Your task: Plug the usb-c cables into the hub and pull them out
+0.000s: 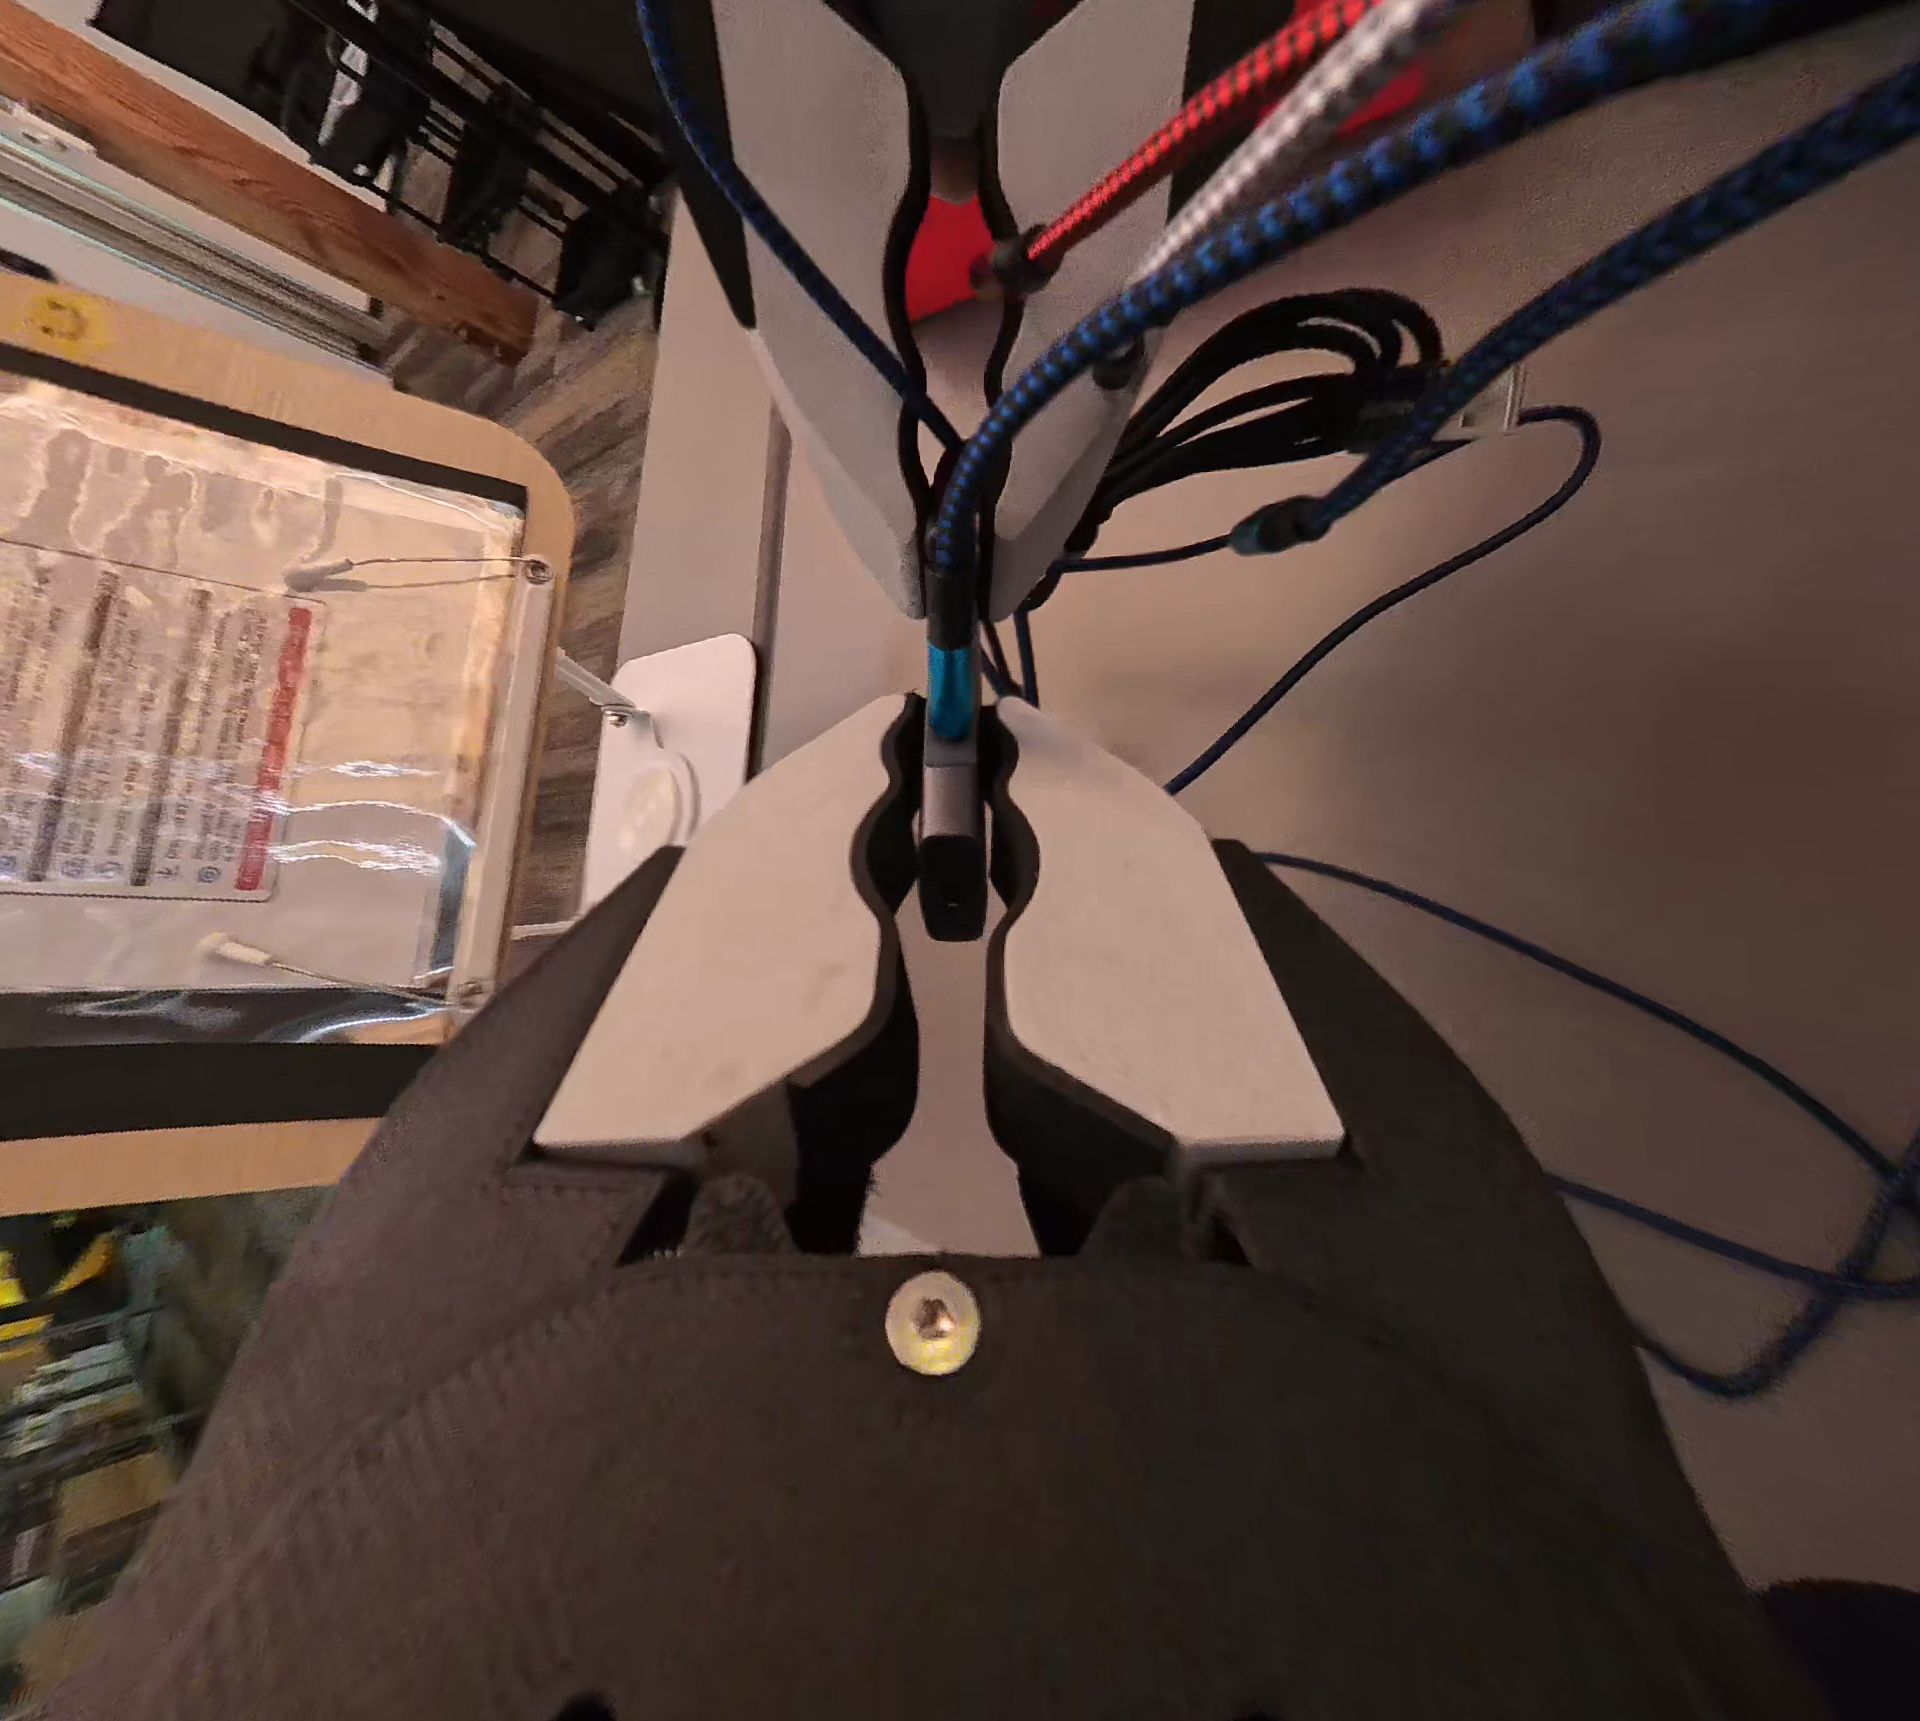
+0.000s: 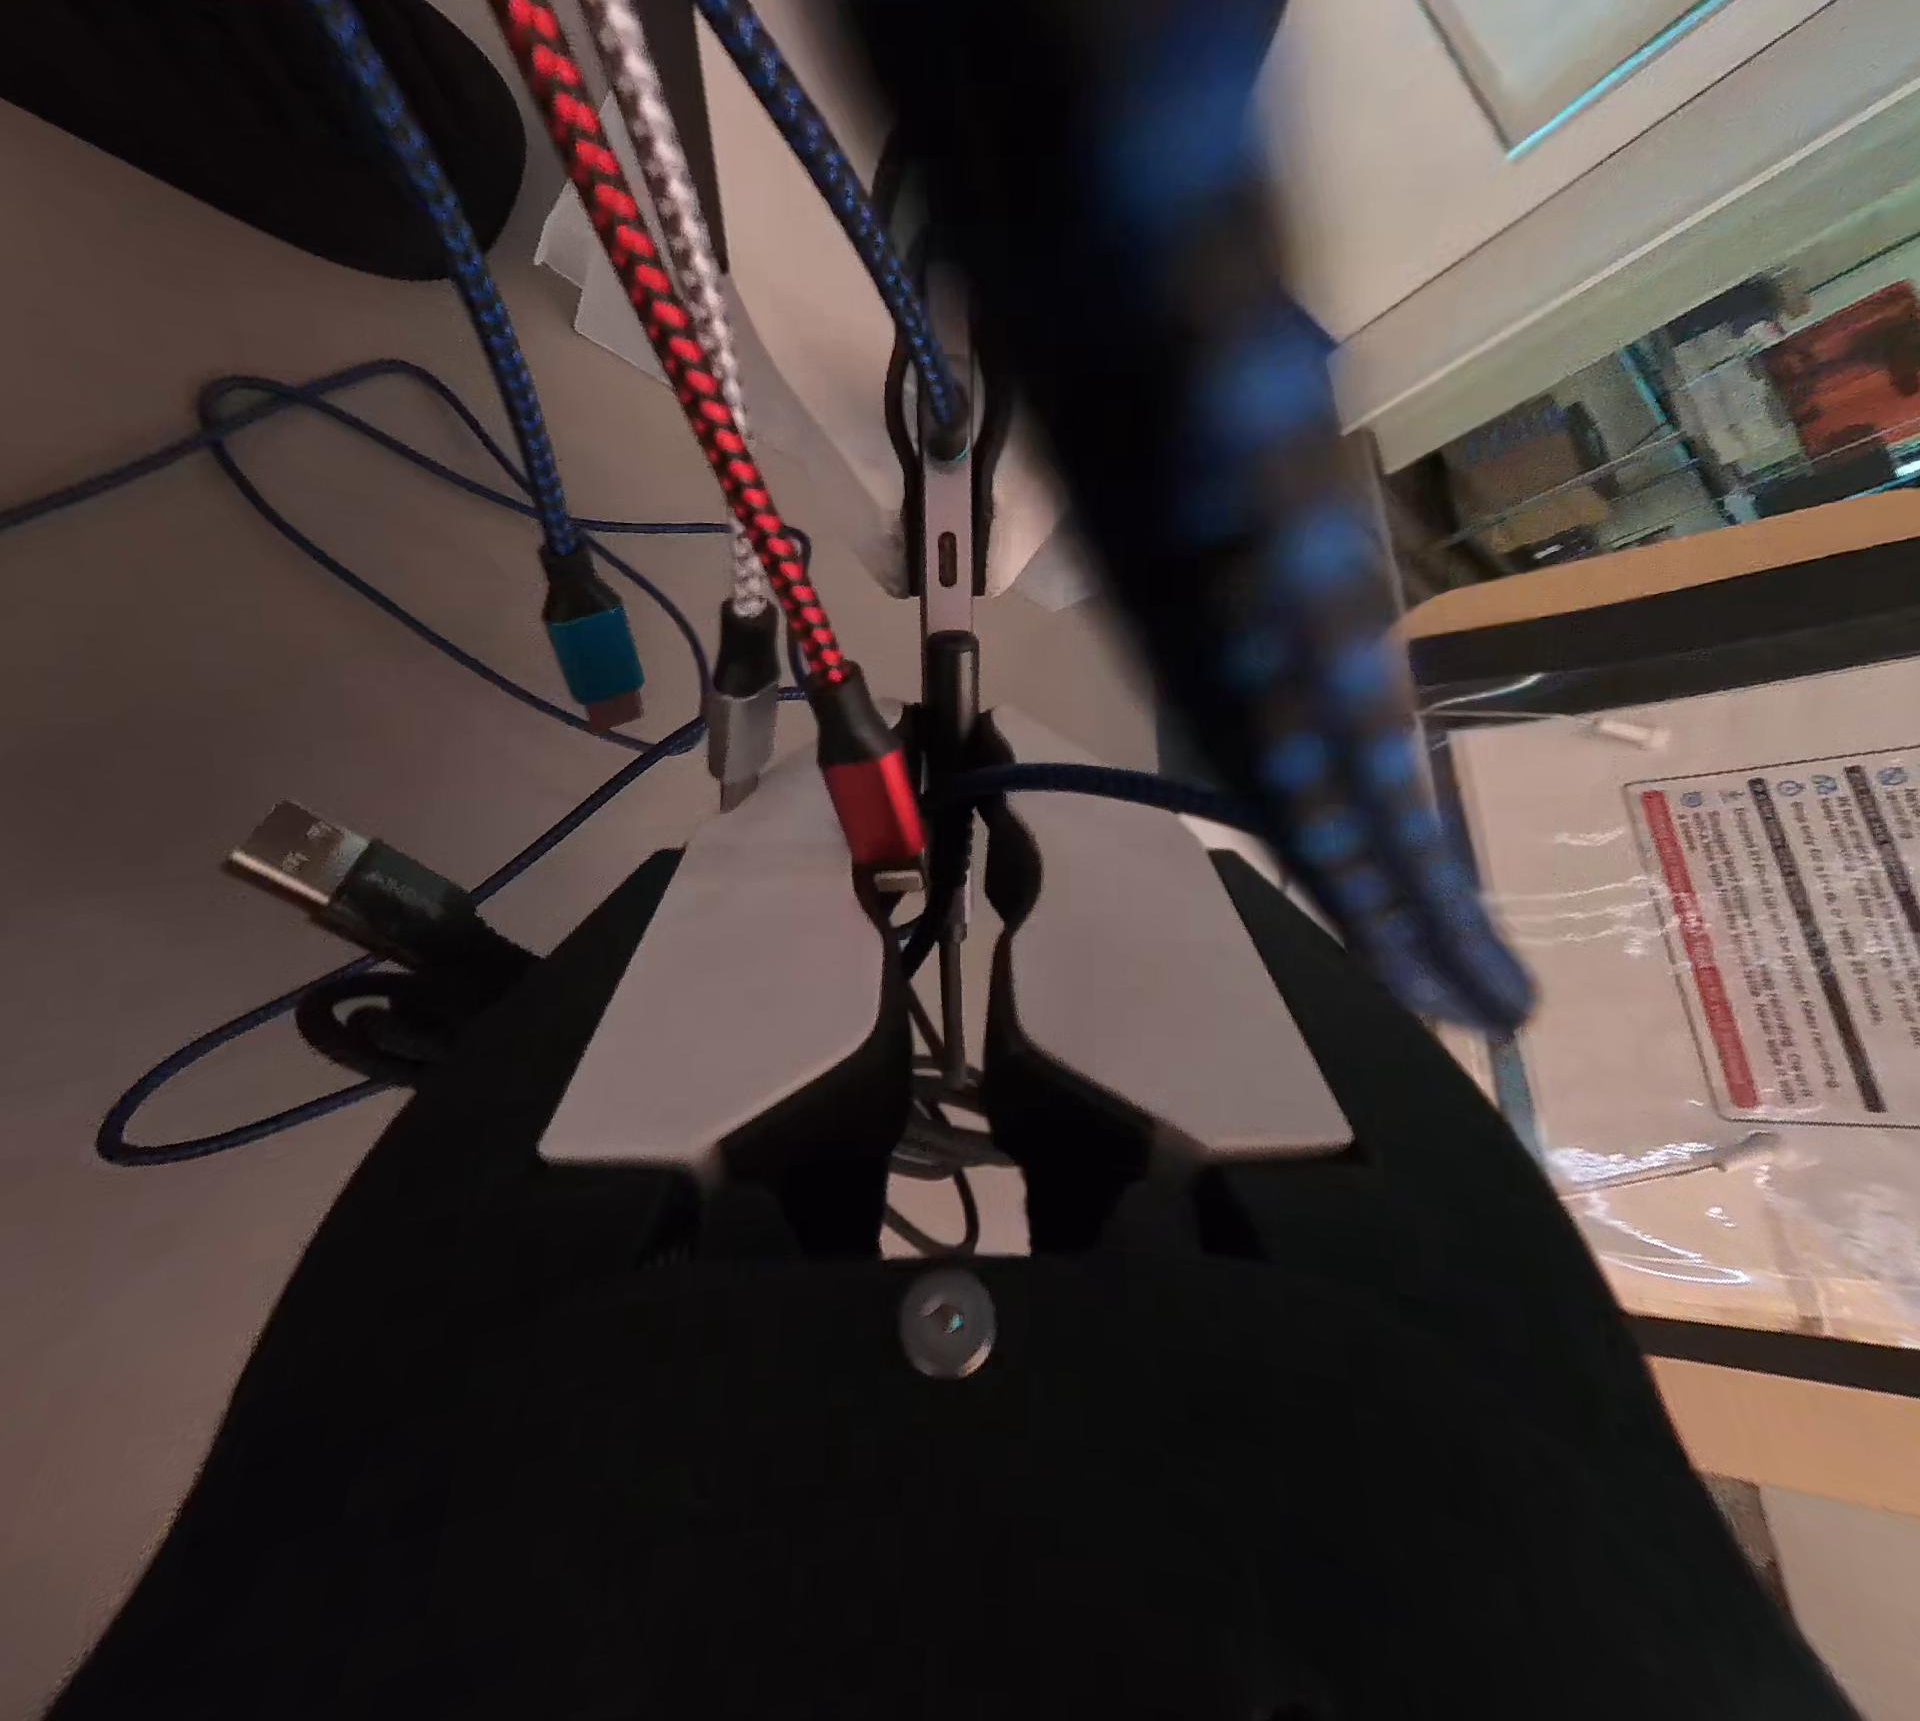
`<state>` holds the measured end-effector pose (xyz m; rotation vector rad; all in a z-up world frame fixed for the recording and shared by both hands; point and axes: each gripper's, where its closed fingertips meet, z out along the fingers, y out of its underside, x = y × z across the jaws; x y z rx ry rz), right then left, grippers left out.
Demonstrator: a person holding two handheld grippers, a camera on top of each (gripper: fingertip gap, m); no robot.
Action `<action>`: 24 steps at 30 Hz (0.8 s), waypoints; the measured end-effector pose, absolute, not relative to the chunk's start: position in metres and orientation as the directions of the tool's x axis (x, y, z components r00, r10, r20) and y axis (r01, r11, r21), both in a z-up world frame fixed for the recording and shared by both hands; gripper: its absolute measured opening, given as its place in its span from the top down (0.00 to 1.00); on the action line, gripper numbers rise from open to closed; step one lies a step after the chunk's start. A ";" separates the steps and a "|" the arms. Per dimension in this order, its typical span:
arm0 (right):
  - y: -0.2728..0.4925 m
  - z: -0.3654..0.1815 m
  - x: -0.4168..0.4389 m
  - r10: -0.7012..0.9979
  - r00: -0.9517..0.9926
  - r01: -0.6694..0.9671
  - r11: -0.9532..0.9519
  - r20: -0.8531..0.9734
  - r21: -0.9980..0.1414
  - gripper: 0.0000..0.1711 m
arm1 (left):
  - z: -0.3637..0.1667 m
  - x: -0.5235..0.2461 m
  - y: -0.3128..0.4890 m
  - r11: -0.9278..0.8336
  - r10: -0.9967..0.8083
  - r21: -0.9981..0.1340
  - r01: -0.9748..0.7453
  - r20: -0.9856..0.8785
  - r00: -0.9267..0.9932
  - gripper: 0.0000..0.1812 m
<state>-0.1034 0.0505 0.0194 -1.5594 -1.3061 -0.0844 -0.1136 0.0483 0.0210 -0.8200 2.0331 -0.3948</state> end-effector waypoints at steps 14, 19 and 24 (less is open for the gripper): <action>0.060 0.038 -0.051 0.447 0.437 0.825 0.147 0.781 -0.546 0.83 | 0.059 -0.122 0.093 0.781 -0.428 -0.287 -0.554 -0.893 -0.142 0.95; 0.042 0.045 0.002 0.428 0.520 0.820 -0.009 0.739 -0.572 0.80 | 0.077 -0.123 0.105 0.784 -0.354 -0.281 -0.554 -0.935 -0.027 0.95; -0.002 -0.006 0.010 0.696 0.598 0.747 -0.303 0.398 -0.592 0.85 | 0.078 -0.124 0.116 0.774 -0.283 -0.223 -0.593 -0.959 -0.009 0.95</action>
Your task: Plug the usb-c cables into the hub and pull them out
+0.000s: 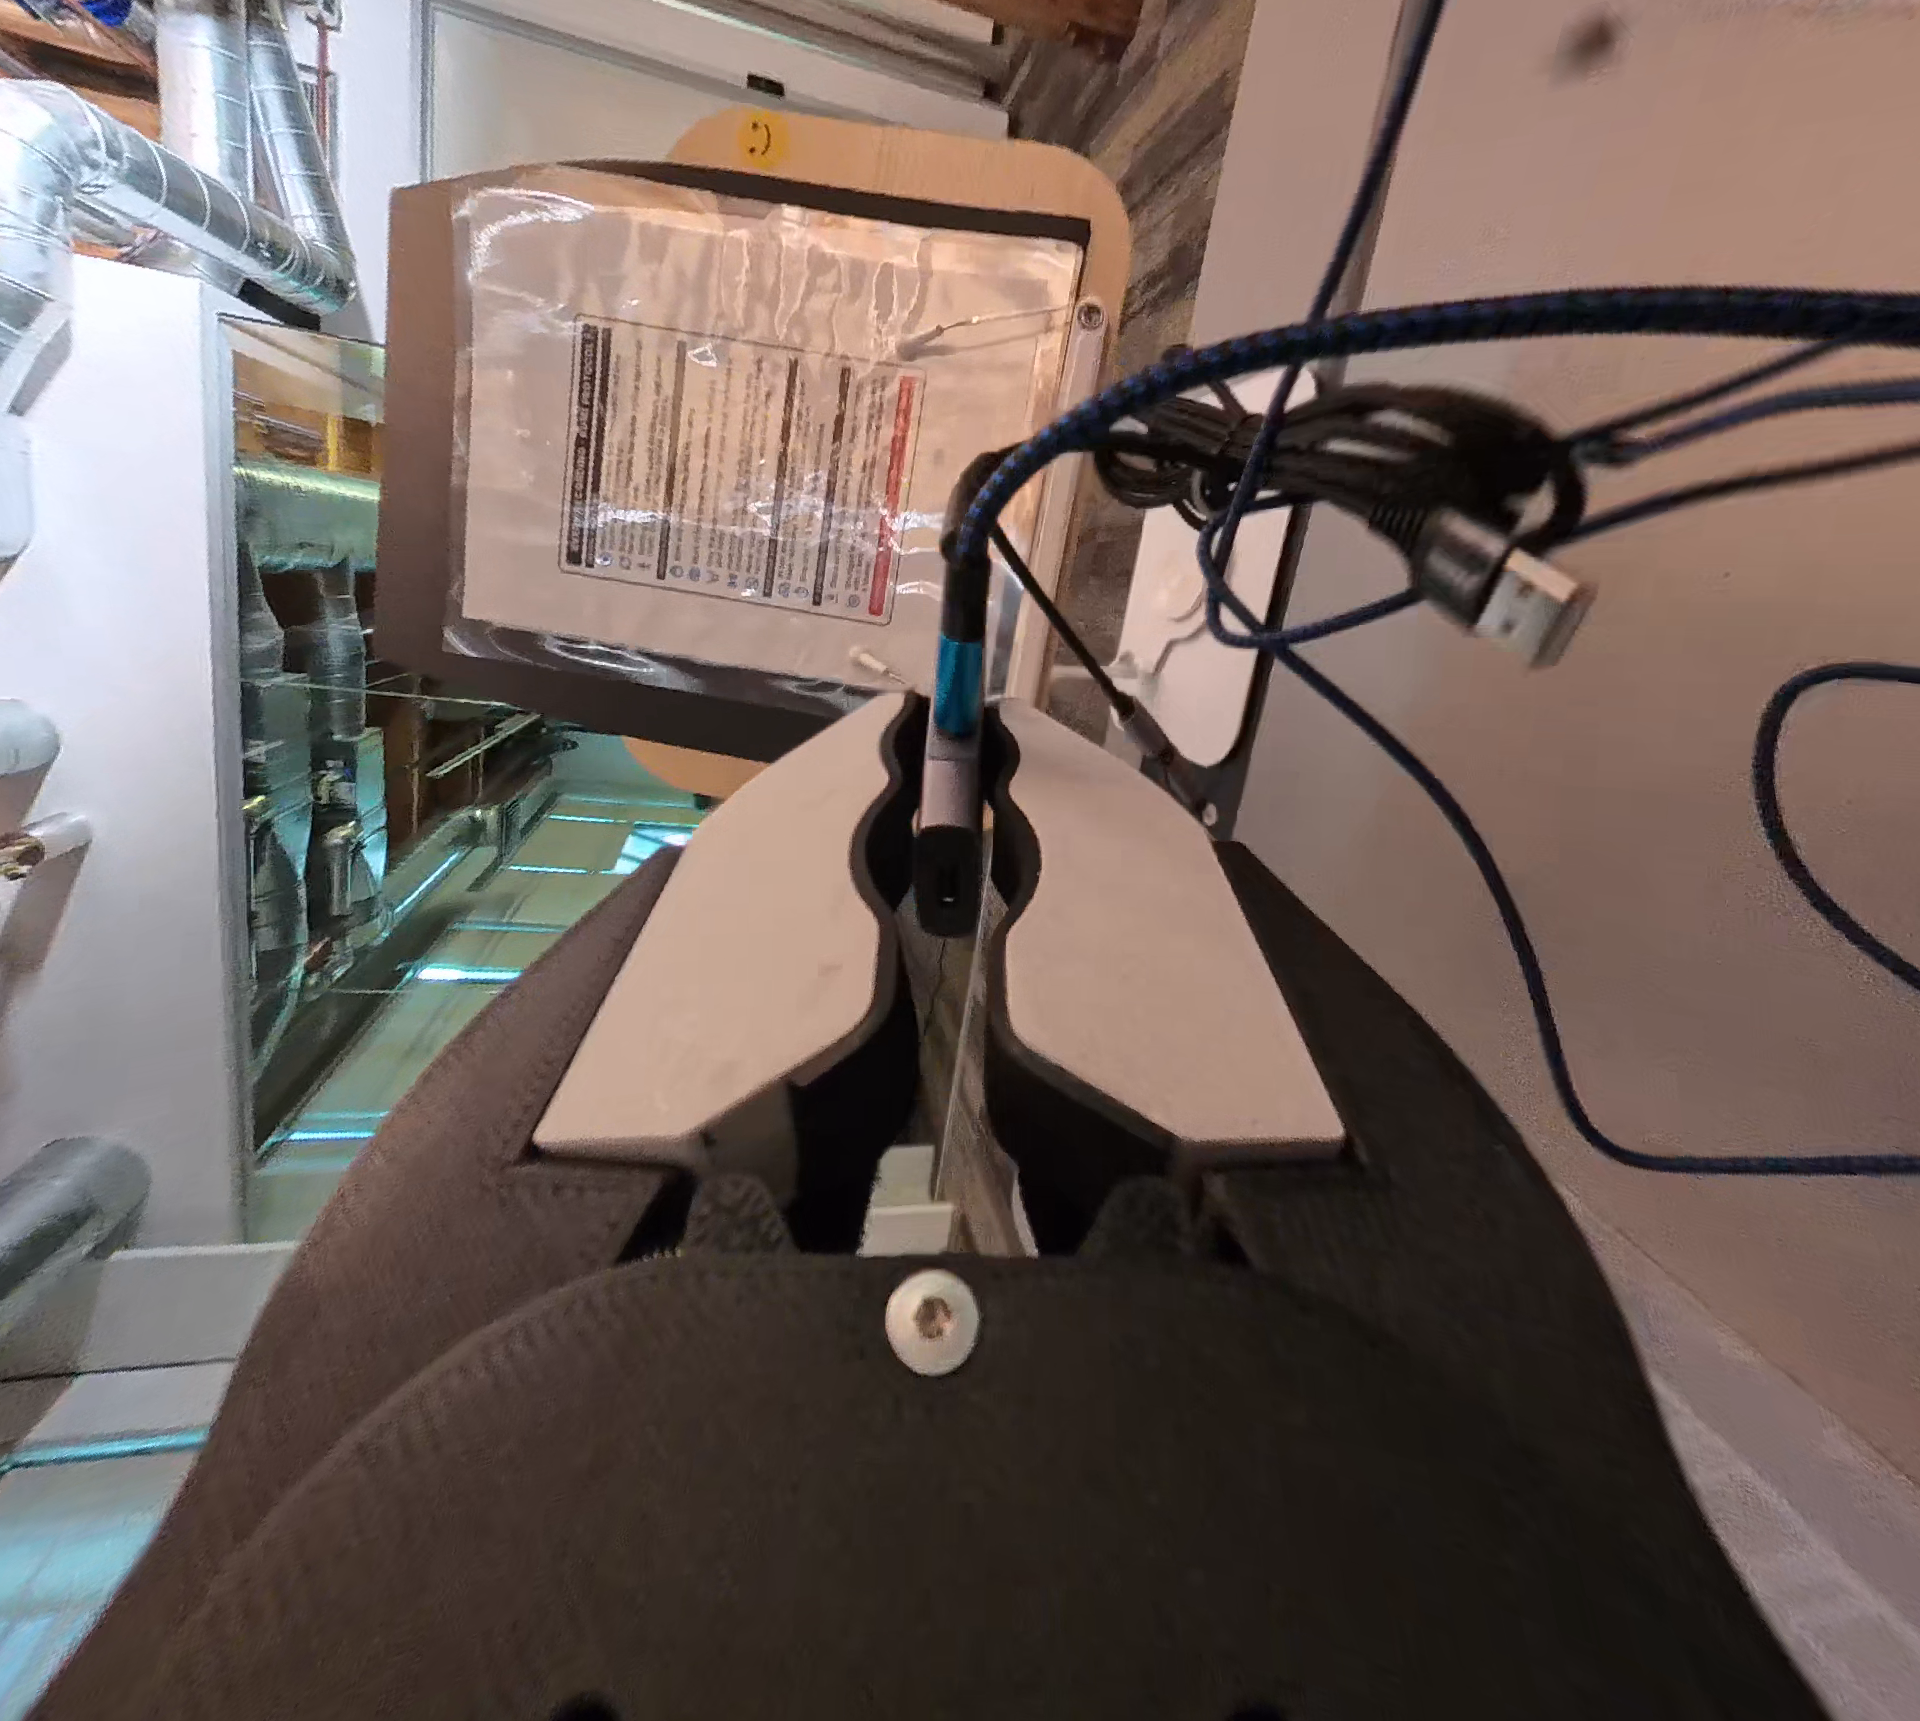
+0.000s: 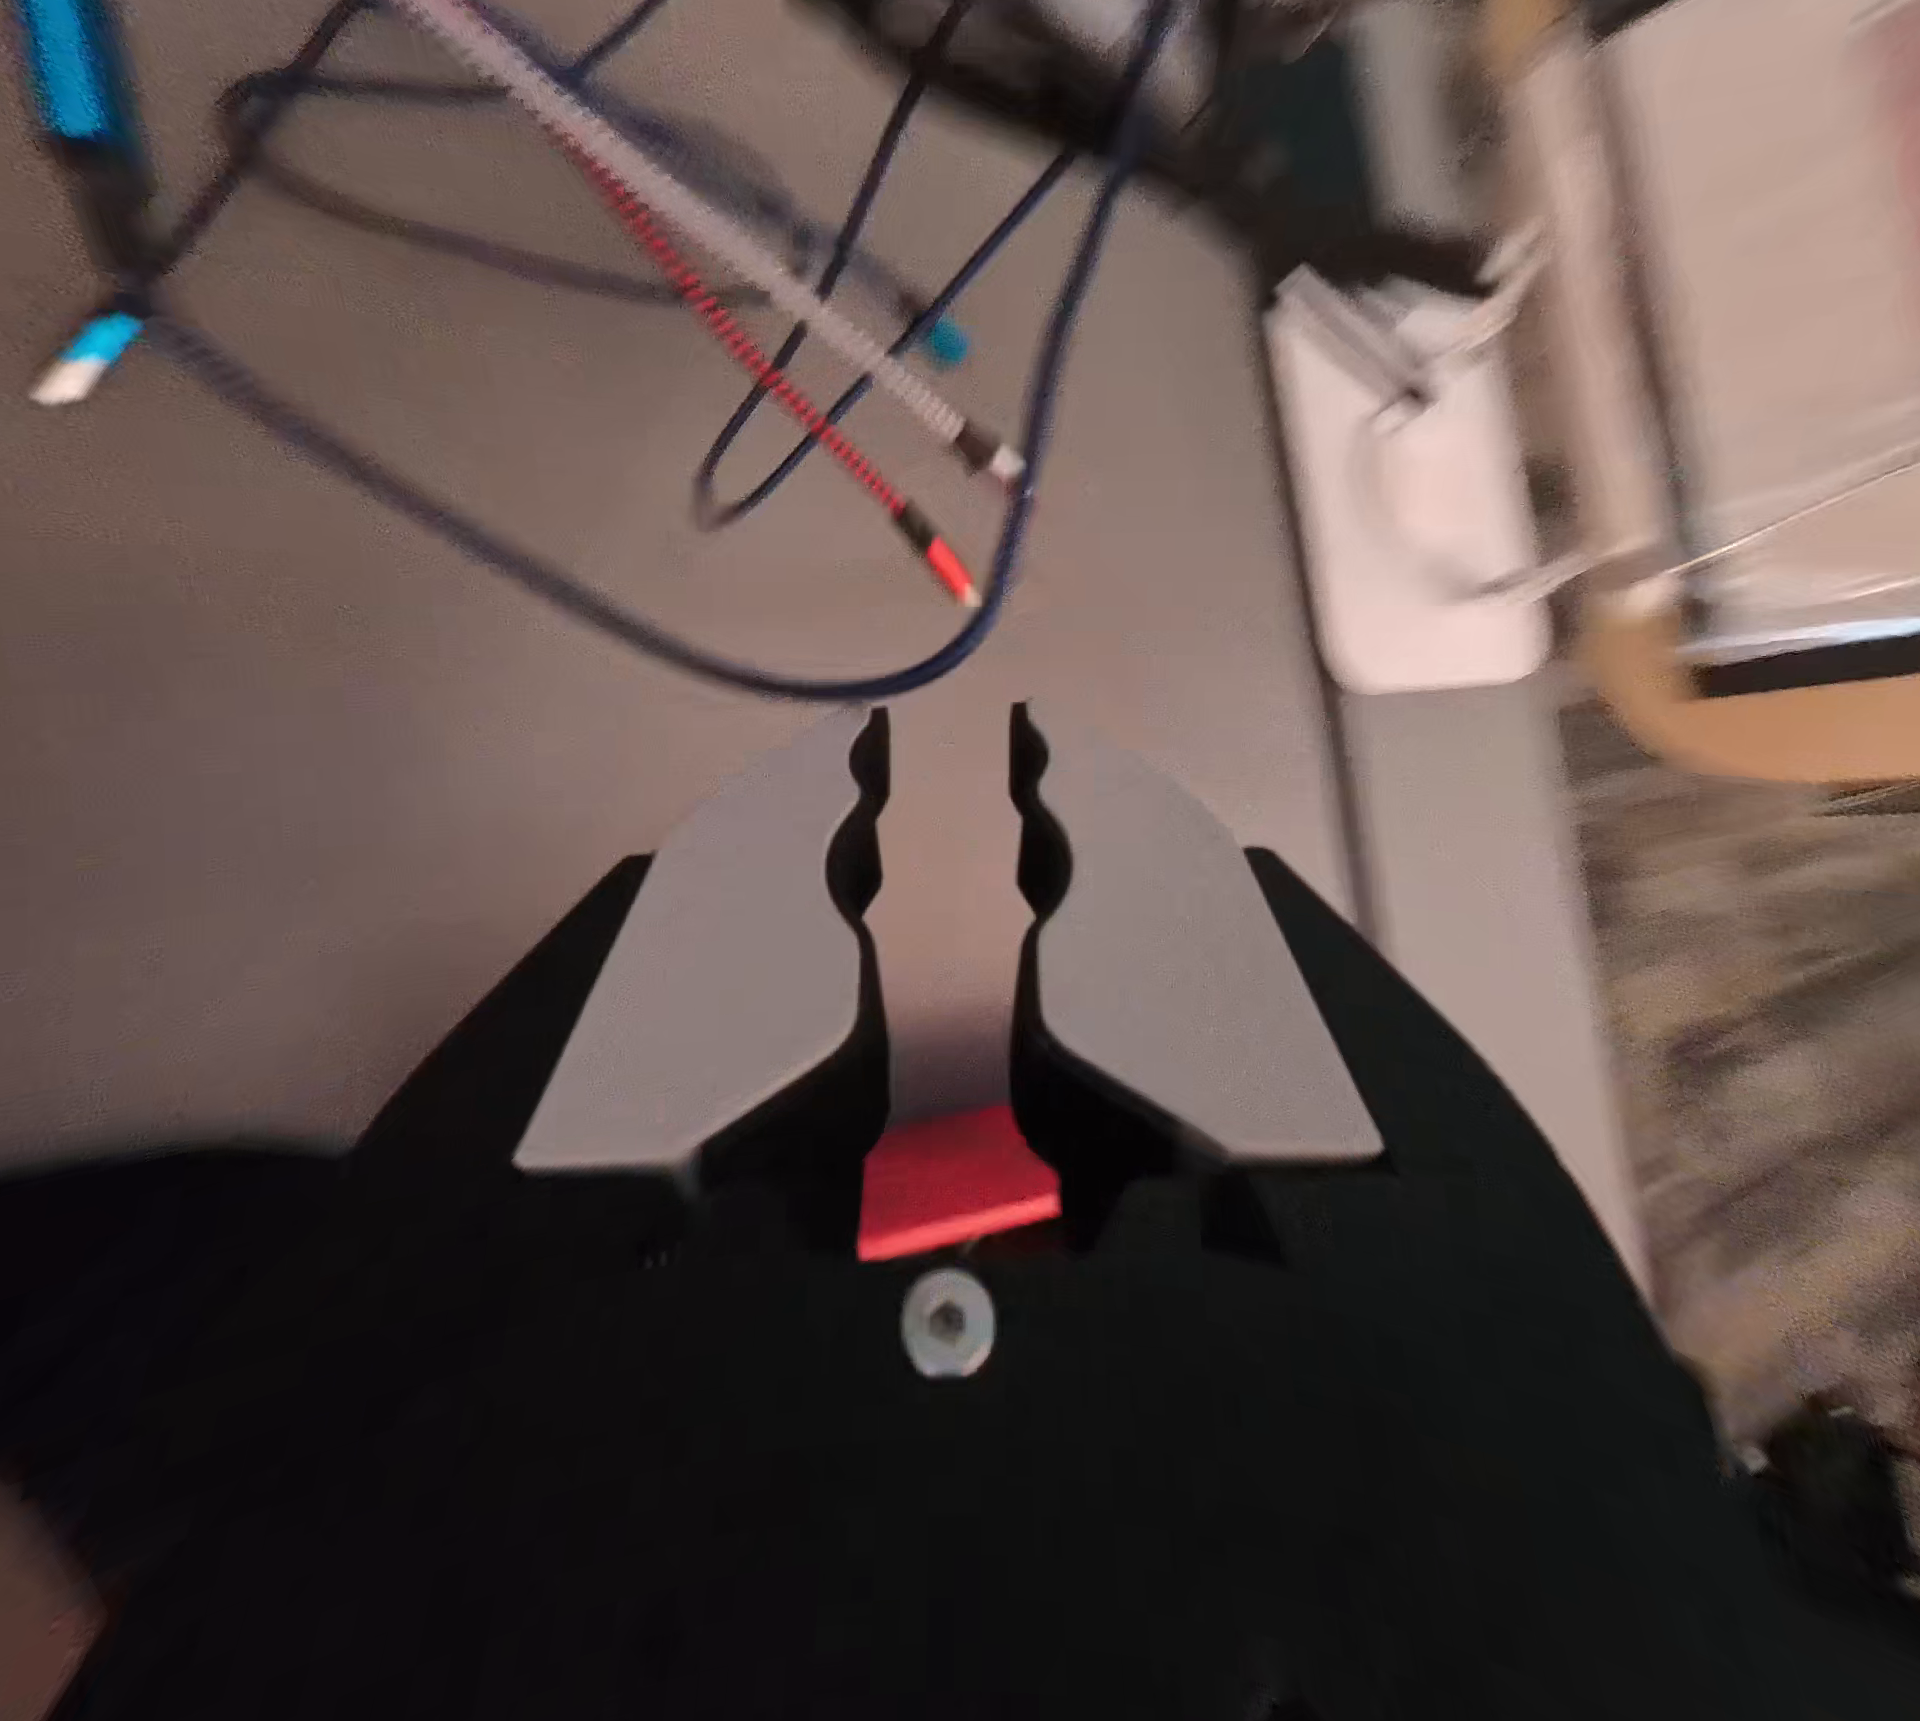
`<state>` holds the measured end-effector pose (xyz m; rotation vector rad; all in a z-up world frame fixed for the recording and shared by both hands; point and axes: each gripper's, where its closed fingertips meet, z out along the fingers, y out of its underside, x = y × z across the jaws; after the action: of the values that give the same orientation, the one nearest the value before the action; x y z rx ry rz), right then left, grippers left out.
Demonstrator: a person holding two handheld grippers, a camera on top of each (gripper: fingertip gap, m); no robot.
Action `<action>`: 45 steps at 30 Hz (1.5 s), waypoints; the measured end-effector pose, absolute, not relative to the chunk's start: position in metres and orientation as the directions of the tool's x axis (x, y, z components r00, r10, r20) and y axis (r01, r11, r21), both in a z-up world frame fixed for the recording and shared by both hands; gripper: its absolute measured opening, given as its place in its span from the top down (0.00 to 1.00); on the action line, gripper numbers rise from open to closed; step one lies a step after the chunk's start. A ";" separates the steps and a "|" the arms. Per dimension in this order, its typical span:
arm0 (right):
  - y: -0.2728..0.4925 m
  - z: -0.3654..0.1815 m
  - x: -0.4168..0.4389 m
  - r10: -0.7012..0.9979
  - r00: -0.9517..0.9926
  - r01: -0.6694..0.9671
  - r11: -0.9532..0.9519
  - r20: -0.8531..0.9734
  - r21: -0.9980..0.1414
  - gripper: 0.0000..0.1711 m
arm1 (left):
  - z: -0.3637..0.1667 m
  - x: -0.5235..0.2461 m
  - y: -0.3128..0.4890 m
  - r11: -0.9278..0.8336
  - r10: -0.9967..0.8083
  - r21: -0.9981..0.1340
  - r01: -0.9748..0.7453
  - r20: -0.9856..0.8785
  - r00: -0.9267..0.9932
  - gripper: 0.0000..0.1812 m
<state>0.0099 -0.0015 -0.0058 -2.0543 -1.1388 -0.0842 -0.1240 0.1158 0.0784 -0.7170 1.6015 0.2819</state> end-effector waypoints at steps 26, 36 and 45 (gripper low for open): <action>0.085 0.061 -0.120 0.560 0.813 -0.083 -0.158 -0.159 -0.984 0.91 | 0.050 -0.099 0.109 0.788 -0.197 -0.105 -0.607 -0.977 -0.086 0.96; 0.086 0.049 -0.112 0.588 0.785 -0.061 -0.239 -0.194 -0.969 0.93 | 0.039 -0.093 0.112 0.793 -0.215 -0.107 -0.599 -0.970 -0.111 0.95; 0.079 0.054 -0.109 0.647 0.718 -0.103 -0.265 -0.256 -0.959 0.93 | 0.044 -0.094 0.105 0.811 -0.289 -0.192 -0.552 -0.953 -0.093 0.95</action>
<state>-0.1090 0.0789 0.0544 -1.6987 -0.4392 0.7610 -0.0939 0.1055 0.0436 -0.6640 1.6897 0.2493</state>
